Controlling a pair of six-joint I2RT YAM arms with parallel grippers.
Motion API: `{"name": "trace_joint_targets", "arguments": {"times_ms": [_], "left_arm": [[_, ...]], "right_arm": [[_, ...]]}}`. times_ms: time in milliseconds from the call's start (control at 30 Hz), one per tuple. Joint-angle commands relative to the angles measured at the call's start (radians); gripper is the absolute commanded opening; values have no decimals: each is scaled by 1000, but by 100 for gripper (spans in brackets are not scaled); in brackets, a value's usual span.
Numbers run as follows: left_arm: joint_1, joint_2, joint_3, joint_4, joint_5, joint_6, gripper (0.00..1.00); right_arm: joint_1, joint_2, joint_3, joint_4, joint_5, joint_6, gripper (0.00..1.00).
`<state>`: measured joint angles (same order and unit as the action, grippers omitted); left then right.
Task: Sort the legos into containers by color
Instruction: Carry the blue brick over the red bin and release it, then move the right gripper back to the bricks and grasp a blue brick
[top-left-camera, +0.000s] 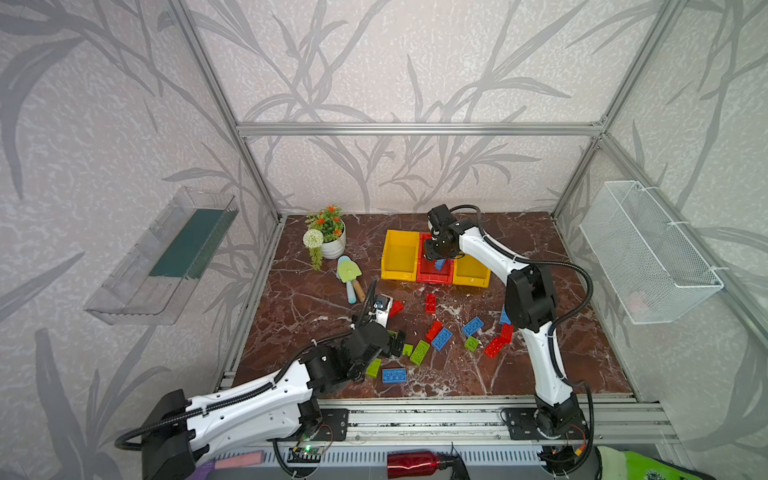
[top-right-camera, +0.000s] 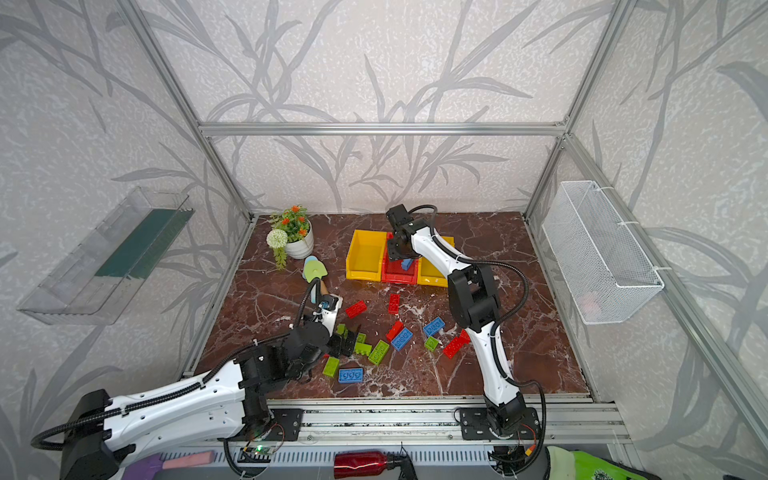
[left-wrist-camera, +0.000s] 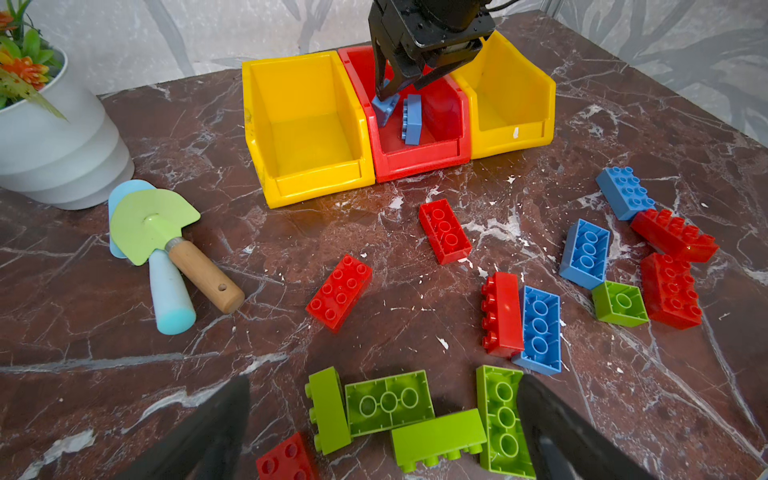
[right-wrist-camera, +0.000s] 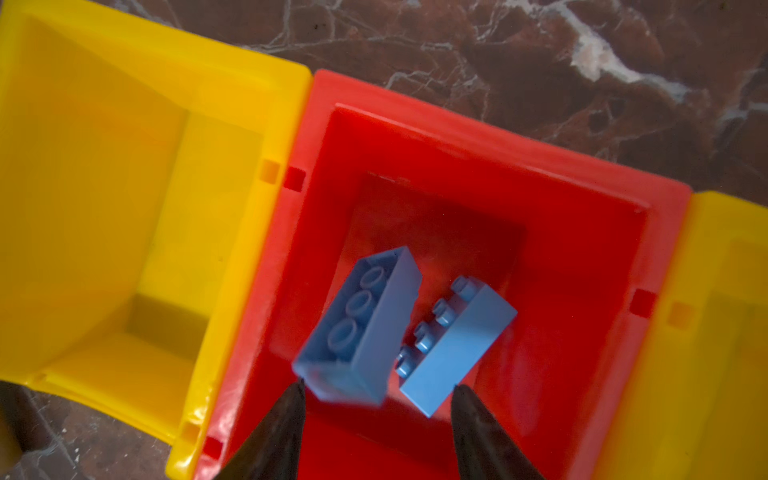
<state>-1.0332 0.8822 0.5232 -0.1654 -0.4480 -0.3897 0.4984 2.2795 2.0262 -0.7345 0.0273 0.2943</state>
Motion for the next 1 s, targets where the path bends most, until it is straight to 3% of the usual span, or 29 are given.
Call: {"name": "trace_joint_targets", "arguments": {"times_ms": [0,133,533,733,967], "left_arm": [[2,-7,29,-24,-19,3,99],[4,-32,25,-29,16,-4,99],[-4,-64,-48,80,216,-57,99],[-9,-54,-72,130,251,-78,99],[-11,-64,-86,130,253,-80,99]], "right_arm": [[2,-126,-65,9,-24,3,61],[2,-291,-240,51,-25,20,62],[15,-822,-999,171,43,218,72],[29,-945,-1204,202,33,333,74],[32,-996,-1319,295,9,477,76]]}}
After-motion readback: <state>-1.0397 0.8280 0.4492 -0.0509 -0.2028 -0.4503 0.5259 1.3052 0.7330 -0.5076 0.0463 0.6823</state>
